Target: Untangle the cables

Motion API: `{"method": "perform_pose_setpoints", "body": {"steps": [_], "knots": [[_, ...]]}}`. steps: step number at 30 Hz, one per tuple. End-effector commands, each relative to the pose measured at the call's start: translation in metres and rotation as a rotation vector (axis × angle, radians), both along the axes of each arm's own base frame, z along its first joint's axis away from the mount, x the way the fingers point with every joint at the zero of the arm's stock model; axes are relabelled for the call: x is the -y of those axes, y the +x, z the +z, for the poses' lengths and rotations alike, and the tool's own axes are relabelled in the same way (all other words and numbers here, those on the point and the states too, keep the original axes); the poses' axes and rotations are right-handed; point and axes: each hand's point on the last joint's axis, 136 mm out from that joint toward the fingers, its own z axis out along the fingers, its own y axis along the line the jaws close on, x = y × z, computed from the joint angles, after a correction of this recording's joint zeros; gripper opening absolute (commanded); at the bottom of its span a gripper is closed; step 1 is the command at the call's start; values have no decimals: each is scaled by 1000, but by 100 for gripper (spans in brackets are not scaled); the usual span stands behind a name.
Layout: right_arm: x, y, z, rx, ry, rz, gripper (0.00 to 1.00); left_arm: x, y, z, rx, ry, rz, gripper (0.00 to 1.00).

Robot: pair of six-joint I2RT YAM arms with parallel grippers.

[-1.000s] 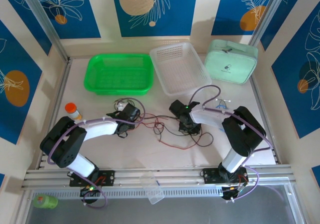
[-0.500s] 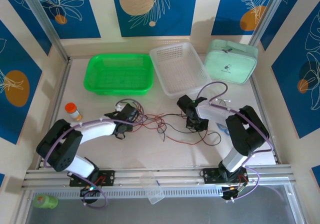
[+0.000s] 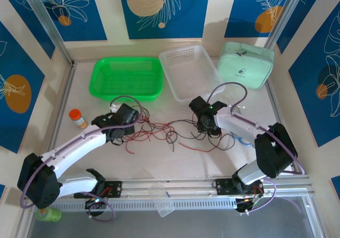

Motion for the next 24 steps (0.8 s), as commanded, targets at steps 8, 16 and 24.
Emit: {"method": "perform_pose_setpoints", "body": {"steps": [8,16,24], "knots": [[-95,-15,47,24,248,274,67,23,40,-10,20,-83,-71,70],[-185,14,29,-50,400,262,65,18,83,-28,43,-185,-22,58],[-222,38,-18,-113,368,182,64,20,113,-26,128,-265,-25,55]]}}
